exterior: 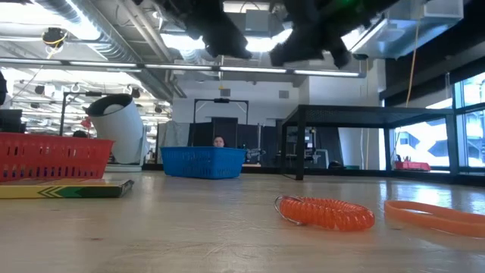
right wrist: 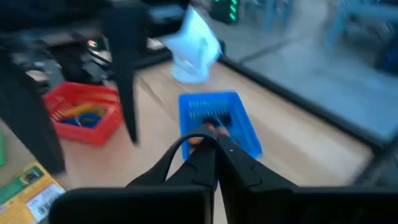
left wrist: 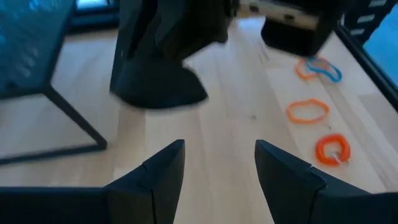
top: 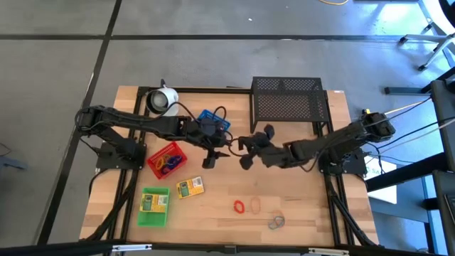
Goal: Pick & Place Office Desk Supplies
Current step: Put the black rubber band into the blue bin
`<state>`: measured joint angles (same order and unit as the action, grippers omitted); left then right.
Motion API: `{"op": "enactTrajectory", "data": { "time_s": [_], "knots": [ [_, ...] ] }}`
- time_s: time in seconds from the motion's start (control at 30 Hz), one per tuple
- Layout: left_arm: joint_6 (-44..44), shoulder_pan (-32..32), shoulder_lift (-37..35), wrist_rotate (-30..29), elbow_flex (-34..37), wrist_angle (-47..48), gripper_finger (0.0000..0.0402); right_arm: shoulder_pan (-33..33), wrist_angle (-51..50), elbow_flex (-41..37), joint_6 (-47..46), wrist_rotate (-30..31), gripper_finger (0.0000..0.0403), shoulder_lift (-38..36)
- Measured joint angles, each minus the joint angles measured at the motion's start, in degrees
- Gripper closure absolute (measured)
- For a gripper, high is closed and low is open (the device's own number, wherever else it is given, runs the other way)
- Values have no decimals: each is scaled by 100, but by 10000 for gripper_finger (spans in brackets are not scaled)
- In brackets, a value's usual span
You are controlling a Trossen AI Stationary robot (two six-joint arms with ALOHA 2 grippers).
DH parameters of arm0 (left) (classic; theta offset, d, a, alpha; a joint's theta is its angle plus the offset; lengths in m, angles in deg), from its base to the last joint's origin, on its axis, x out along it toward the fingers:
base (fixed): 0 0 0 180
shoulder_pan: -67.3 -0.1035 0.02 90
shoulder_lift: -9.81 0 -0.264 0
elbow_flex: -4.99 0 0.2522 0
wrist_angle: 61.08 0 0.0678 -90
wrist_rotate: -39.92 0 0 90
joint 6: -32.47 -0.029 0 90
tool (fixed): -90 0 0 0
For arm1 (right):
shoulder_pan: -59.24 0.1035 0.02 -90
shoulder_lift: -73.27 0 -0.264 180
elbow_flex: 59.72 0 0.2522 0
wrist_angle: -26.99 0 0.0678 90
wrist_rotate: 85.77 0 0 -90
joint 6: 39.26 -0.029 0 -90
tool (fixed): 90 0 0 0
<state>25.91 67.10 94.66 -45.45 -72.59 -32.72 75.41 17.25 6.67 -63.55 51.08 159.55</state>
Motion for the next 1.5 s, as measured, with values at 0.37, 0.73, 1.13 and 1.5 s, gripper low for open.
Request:
{"op": "enactTrajectory", "data": {
  "time_s": [0.37,0.73,1.13,1.5],
  "knots": [
    [266,15,0,9,0,-758,221,-372,1100,0,1437,-1035,386,2],
    [1328,7,0,-63,0,-798,221,-440,1105,0,1884,-1039,385,2],
    [2879,7,0,-751,2,-842,242,-440,1101,0,2081,-979,385,2],
    [3736,7,0,-878,2,-874,322,-440,1099,0,2087,-980,385,2]
  ]
}}
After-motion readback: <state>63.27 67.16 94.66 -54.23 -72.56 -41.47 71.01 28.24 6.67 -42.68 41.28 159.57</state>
